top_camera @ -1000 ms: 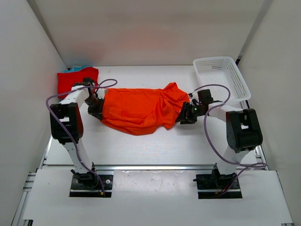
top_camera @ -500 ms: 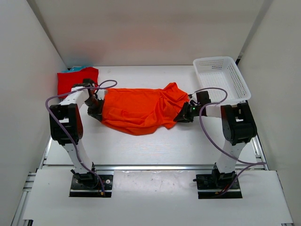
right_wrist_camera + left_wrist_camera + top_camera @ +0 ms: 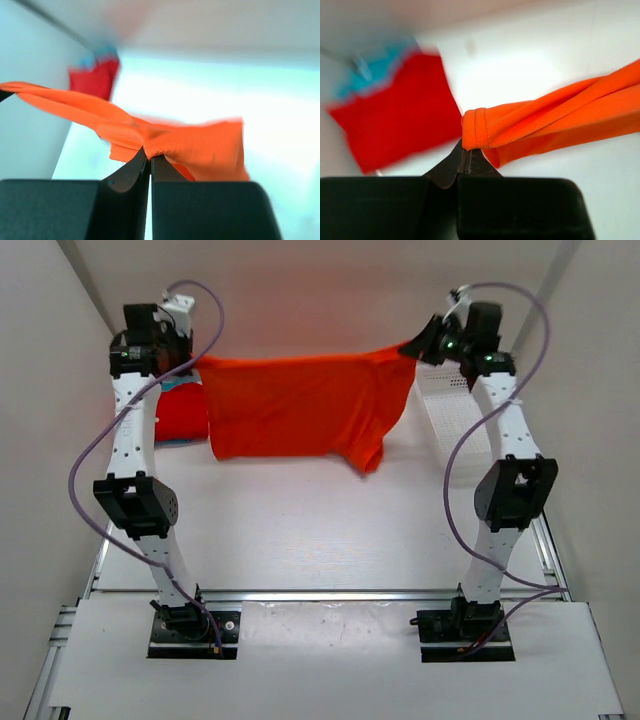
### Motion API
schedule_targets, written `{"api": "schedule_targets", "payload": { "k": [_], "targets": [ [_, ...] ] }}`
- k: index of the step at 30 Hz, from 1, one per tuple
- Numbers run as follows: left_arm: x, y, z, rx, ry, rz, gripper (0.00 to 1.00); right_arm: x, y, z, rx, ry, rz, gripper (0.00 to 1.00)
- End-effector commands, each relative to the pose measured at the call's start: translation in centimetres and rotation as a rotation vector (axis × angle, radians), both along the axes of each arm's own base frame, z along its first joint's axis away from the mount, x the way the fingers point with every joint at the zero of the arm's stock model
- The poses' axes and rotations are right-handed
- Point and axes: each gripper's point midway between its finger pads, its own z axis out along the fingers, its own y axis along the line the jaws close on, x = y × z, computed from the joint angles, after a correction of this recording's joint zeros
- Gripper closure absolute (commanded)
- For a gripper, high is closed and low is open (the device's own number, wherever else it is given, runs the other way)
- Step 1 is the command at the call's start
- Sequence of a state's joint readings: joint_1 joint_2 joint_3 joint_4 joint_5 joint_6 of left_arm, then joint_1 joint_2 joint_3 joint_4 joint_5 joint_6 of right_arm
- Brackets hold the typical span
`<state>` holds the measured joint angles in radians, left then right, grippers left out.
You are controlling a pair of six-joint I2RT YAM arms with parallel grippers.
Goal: Fold and stack the t-shirts
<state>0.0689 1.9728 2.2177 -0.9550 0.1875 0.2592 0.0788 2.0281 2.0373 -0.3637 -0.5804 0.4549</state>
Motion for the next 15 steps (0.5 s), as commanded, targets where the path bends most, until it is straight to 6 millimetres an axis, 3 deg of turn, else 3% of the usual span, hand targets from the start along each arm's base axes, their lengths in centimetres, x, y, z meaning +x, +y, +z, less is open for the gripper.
{"api": "schedule_targets", "payload": {
  "k": [1, 2, 3, 4, 5, 6, 7, 8, 9, 10, 12, 13, 15],
  "targets": [
    [-0.8, 1.4, 11.8, 0.006, -0.308, 0.046, 1.00, -1.7, -3.7, 8.6, -0.056, -0.169, -0.107, 0.99],
    [-1.6, 1.0, 12.2, 0.001, -0.312, 0.035, 1.00, -2.1, -3.9, 7.9, -0.066, -0.149, -0.123, 1.00],
    [-1.9, 0.3, 10.4, -0.010, -0.268, 0.001, 1.00, -3.3, -4.4, 8.8, -0.074, -0.162, -0.129, 1.00],
    [-2.8, -0.3, 10.6, -0.006, -0.272, -0.023, 1.00, -4.8, -4.2, 8.4, -0.082, -0.152, -0.130, 1.00],
    [-3.6, -0.9, 8.7, -0.008, -0.227, -0.036, 1.00, -5.6, -4.0, 5.4, -0.102, -0.089, -0.125, 1.00],
    [-4.2, -0.7, 5.8, -0.001, -0.162, -0.028, 1.00, -6.8, -4.0, 6.5, -0.118, -0.139, -0.134, 1.00],
    [-4.9, -1.0, 5.7, 0.006, -0.166, -0.032, 1.00, -8.8, -3.5, 5.2, -0.138, -0.130, -0.128, 1.00],
    [-6.1, -0.5, 3.8, 0.014, -0.117, -0.023, 1.00, -9.9, -3.5, 1.1, -0.161, -0.047, -0.126, 1.00],
    [-6.9, -0.8, 0.9, 0.008, -0.047, -0.025, 1.00, -11.3, -3.4, 1.6, -0.163, -0.067, -0.138, 1.00],
    [-7.8, -0.3, 0.2, 0.003, -0.025, -0.013, 1.00, -13.0, -3.4, -1.0, -0.177, -0.020, -0.130, 1.00],
    [-10.4, 0.8, -4.4, 0.019, 0.095, 0.011, 1.00, -16.1, -2.7, -4.0, -0.194, 0.056, -0.103, 1.00],
    [-11.5, 0.9, -4.5, 0.044, 0.102, 0.006, 1.00, -18.1, -2.7, -6.1, -0.212, 0.120, -0.092, 1.00],
    [-15.2, 1.0, -8.9, 0.072, 0.246, 0.003, 1.00, -21.5, -2.2, -9.4, -0.251, 0.219, -0.060, 1.00]
  ]
}}
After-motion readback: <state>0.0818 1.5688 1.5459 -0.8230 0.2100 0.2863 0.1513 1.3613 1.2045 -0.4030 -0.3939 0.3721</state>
